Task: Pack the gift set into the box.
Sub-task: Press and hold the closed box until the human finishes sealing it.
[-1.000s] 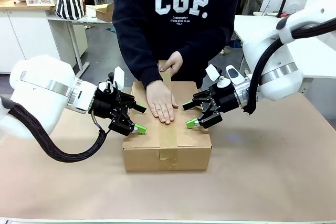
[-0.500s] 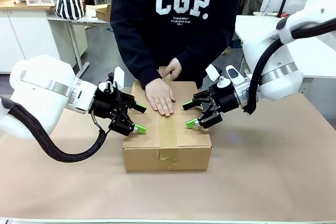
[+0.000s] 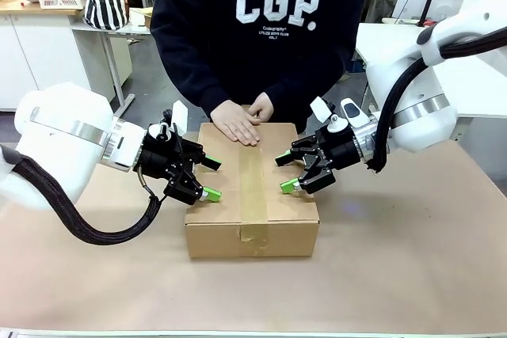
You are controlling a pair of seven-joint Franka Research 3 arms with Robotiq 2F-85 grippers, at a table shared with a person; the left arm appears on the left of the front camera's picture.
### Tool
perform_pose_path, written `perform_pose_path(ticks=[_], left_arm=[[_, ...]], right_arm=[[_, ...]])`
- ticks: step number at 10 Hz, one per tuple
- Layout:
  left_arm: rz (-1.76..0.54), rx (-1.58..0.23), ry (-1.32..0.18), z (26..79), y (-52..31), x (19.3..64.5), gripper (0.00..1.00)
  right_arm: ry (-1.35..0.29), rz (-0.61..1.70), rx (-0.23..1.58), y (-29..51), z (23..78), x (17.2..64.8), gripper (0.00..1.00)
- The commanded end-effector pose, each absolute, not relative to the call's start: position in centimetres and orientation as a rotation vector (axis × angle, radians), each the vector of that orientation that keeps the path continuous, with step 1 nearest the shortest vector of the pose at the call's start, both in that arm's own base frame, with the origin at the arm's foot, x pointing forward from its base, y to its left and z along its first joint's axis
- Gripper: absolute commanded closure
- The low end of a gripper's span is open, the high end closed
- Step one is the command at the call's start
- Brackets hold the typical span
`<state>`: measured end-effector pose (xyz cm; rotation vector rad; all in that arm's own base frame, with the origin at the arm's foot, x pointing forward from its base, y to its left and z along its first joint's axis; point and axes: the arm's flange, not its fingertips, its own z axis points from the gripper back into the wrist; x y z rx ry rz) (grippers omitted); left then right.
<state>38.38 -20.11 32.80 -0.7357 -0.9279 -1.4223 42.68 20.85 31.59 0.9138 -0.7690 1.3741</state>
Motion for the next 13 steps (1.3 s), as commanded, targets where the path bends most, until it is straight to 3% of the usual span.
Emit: perform_pose_path(ticks=[1,13], left_arm=[[-1.421,-0.724,-0.934,32.74,-20.38,38.21,0.00],[-1.421,-0.724,-0.934,32.74,-20.38,38.21,0.00]], right_arm=[[-0.764,1.372,0.907,20.71,31.35,42.62,0.00],[-0.764,1.372,0.907,20.71,31.35,42.62,0.00]])
